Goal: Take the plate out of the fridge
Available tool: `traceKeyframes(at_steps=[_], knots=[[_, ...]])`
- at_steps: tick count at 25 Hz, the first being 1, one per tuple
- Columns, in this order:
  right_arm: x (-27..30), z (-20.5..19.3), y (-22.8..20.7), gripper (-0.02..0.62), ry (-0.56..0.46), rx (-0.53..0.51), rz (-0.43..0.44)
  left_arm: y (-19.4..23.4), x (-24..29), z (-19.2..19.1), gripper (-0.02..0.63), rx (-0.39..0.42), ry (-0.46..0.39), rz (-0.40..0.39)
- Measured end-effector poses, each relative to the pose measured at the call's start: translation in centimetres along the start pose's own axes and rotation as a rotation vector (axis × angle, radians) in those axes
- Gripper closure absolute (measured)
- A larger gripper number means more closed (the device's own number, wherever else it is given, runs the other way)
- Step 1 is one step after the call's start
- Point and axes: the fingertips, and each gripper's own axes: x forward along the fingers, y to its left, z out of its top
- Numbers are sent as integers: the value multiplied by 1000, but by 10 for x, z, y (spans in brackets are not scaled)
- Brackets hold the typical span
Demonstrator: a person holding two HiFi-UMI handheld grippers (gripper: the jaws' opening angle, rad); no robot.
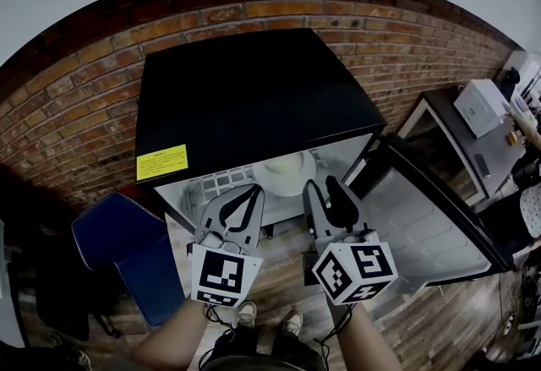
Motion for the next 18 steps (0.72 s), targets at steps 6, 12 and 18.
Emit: traceKeyframes(at_steps=[6, 12, 18], knots=[[19, -28, -21, 430, 26, 155, -37, 3, 15, -12, 588, 0, 17, -5], [32, -64, -40, 430, 64, 312, -67, 9, 23, -31, 588, -4, 51, -8], [39, -95, -52, 430, 89, 455, -82, 10, 31, -47, 588, -2, 78, -17]])
